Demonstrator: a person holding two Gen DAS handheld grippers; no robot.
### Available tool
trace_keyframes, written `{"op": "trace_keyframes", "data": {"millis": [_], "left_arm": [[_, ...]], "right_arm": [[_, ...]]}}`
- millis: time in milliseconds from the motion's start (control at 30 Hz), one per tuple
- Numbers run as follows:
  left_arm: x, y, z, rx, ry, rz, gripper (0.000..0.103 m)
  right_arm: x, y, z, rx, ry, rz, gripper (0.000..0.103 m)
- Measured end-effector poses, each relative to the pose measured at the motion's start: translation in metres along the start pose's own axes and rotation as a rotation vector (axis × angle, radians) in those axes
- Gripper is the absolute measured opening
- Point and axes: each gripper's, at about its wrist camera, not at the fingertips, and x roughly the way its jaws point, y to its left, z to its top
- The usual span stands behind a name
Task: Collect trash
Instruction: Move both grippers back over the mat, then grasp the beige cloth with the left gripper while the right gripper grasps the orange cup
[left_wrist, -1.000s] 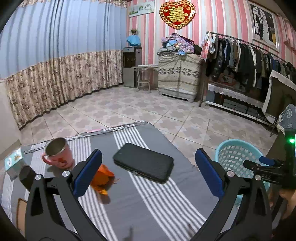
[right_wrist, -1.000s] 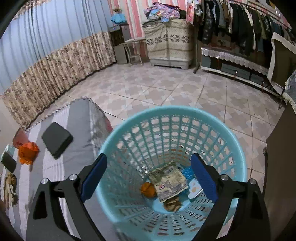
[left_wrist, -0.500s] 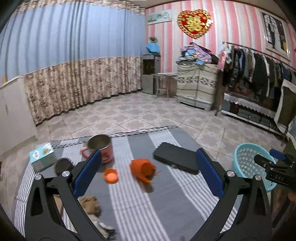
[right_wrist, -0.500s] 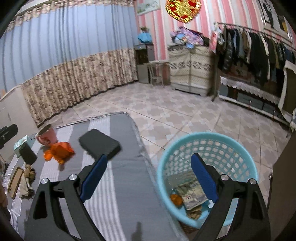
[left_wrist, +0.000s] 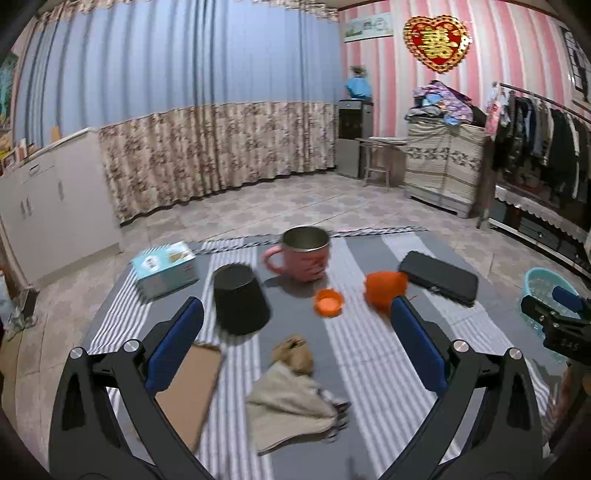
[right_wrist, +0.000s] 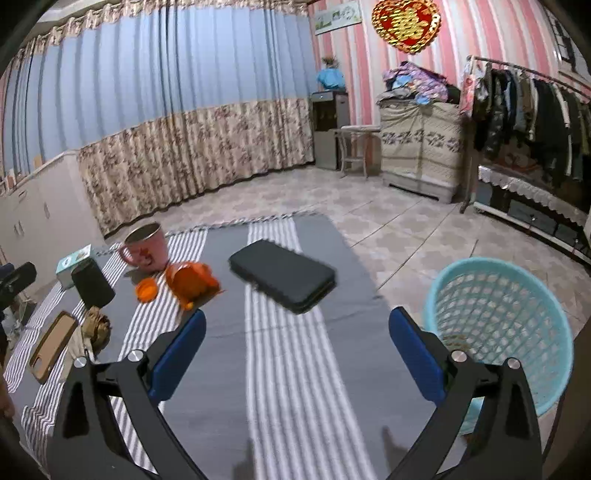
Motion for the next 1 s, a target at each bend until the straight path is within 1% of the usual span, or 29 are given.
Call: {"op": "trace_keyframes", "data": {"millis": [167, 267, 367, 533, 633, 767, 1000], "left_arm": [[0.003, 0.025, -0.015, -0.038, 0.019, 0.029, 0.098], [0.008, 0.032, -0.022, -0.055, 0.038, 0.044, 0.098], [0.011, 0.037, -0.028, -0.068, 0.048, 0.044, 0.098], [0.011, 0.038, -0.038, -0.042, 0.055, 0.064, 0.098], [0.012, 0.038, -0.044, -0.055, 0.077, 0.075, 0.098], [0.014, 0.039, -0.058, -0.070, 0.105, 0.084, 0.098], [0.023, 0.030, -0.074, -0.017, 0.165, 0.101, 0.098]], "right_arm": [[0.010, 0.027, 0.000, -0.070, 0.004, 0.013, 0.097], [0.014, 0.039, 0.002, -0.104, 0.000, 0.022, 0.097], [0.017, 0.044, -0.005, -0.113, 0.003, 0.035, 0.097], [0.027, 0.036, -0.016, -0.084, 0.044, 0.034, 0.097], [0.027, 0.032, -0.017, -0.073, 0.044, 0.034, 0.097], [0.025, 0.032, -0.020, -0.091, 0.046, 0.033, 0.097], [0.034, 0.030, -0.024, -0.085, 0.084, 0.028, 0.097]]}}
